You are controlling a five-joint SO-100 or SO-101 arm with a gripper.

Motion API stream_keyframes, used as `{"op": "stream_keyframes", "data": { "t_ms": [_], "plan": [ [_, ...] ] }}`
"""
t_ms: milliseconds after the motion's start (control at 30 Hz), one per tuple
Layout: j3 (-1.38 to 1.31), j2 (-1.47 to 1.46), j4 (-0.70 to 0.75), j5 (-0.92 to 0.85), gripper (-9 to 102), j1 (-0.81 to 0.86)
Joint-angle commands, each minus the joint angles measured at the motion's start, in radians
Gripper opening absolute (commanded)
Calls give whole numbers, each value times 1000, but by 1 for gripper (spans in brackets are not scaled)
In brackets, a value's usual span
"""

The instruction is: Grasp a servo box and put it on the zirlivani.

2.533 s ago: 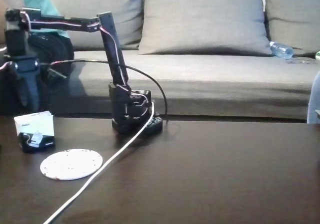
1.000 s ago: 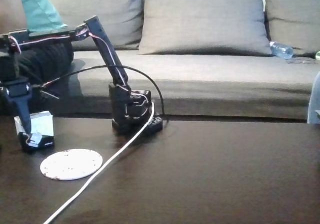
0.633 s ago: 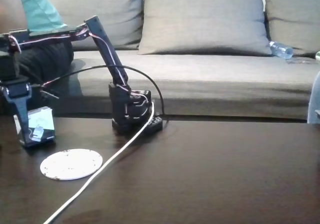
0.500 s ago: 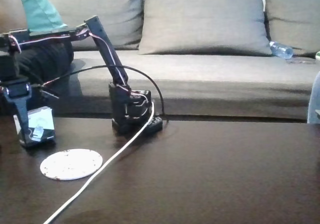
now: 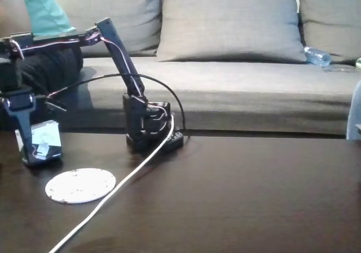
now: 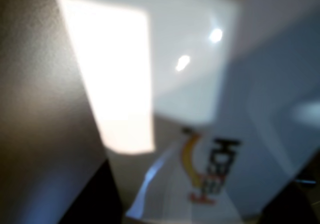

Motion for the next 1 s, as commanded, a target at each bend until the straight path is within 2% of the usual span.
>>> {"op": "stream_keyframes", "data": {
  "t_ms": [0, 300, 967],
  "plan": [
    [-52, 38, 69, -9, 13, 5],
    [-183, 135, 328, 9, 13, -48],
    [-178, 299, 328, 382, 13, -416]
  ]
}}
